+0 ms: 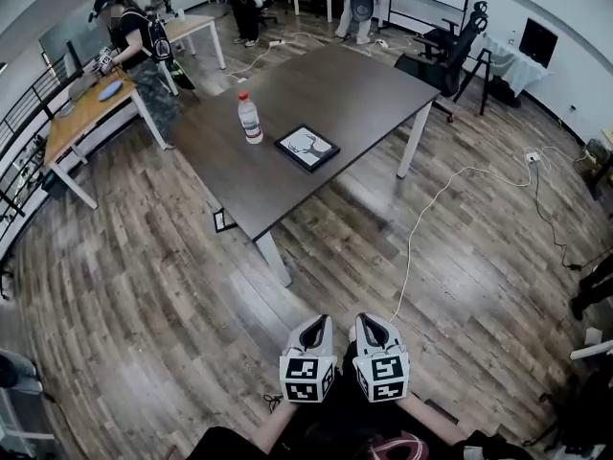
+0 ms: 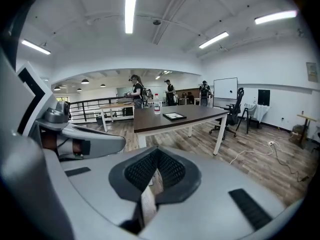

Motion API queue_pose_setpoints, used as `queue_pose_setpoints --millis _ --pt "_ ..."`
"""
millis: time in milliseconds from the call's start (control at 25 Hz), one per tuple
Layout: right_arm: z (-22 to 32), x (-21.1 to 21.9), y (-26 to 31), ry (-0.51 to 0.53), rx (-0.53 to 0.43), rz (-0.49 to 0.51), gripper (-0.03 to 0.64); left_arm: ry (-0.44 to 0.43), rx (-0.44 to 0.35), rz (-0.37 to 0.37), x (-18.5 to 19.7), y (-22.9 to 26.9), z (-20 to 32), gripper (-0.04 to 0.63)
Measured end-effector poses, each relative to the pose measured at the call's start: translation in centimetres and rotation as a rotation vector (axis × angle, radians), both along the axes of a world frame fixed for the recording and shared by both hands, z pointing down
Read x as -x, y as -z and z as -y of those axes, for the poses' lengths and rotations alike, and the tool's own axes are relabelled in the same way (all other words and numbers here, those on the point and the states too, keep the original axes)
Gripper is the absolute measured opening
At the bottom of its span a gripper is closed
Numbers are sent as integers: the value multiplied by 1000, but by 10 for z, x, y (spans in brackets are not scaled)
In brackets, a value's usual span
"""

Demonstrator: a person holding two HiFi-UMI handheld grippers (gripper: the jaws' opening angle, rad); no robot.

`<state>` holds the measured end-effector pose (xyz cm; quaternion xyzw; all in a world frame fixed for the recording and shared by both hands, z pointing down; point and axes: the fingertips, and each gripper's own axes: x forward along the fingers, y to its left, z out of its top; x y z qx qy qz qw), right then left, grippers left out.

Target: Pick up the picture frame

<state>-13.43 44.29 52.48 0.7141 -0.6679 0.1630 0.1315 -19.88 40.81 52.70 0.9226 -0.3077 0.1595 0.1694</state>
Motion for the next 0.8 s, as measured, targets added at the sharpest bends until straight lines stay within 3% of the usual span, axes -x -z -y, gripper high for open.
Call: queue_pose_setpoints --millis 280,440,640,800 --pt "29 -19 -5 -7 -12 13 6 37 -18 23 -8 -4 30 9" --pt "60 -29 -5 24 -23 39 6 70 -8 26 -14 -3 56 9" --pt "102 -49 -11 65 -25 87 6 88 -27 83 -34 -6 83 9" --pt "142 -72 -11 110 -12 85 6 127 -2 77 -54 -7 115 9"
